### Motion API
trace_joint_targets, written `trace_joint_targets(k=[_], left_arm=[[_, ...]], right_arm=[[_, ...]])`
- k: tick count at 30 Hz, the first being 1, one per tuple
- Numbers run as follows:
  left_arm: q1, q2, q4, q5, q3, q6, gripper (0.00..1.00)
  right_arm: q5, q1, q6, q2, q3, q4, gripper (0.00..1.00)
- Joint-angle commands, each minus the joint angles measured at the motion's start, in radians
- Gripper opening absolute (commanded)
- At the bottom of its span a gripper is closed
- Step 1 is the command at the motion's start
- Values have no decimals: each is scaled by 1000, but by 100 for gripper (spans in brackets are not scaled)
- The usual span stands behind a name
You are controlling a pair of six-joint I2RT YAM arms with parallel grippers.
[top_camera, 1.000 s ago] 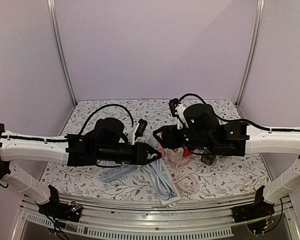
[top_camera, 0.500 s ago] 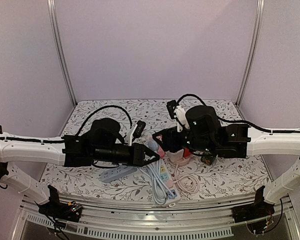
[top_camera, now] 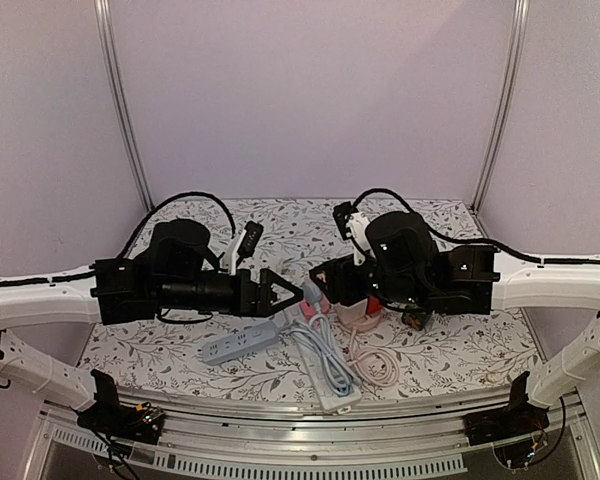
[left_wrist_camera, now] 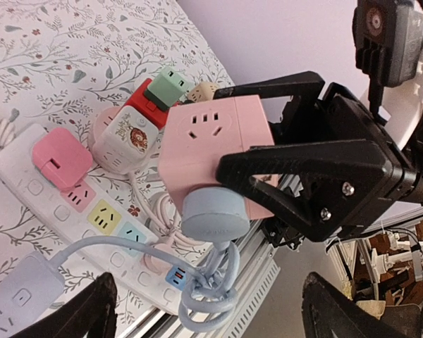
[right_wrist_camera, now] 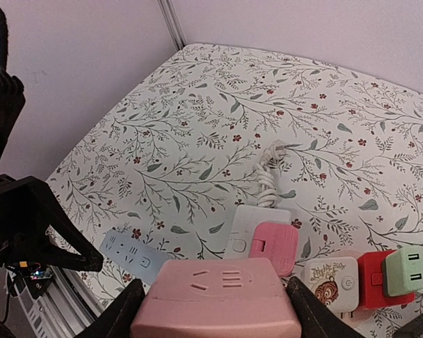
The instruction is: Pull the plug off the socket
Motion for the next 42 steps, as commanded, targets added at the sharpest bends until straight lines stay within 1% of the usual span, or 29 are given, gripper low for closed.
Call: trace_joint_targets(k=[1,5,9,13,17,20,24,29,34,39,42], left_arm=[[12,-1,-80,-11,35,26,89],[9,32,-52,16,37,3,83],[5,76,-13,35,64,-6,73],[3,119,16,47,88,-4,67],[3,160,41,72,100,-14,64],[4,178,58,70,100,-25,59],[6,192,43,41,111,-28,50],[5,198,60,48,100,-41,40],[3,194,71,49,79,-57,27],[3,191,80,34,67,-71,18],[3,192,84,28,67,-72,10]], right_arm=[[21,4,33,9,63,53,0],[38,8,35,26,81,53,0],[63,17,7,47,105,51,0],[73,28,-5,62,121,49,0],[80,30,-1,70,132,44,0],[76,31,3,76,140,42,0],[70,30,3,88,148,42,0],[71,30,7,96,153,41,0],[73,30,7,99,158,41,0],[71,31,7,101,158,41,0],[65,32,9,101,151,42,0]])
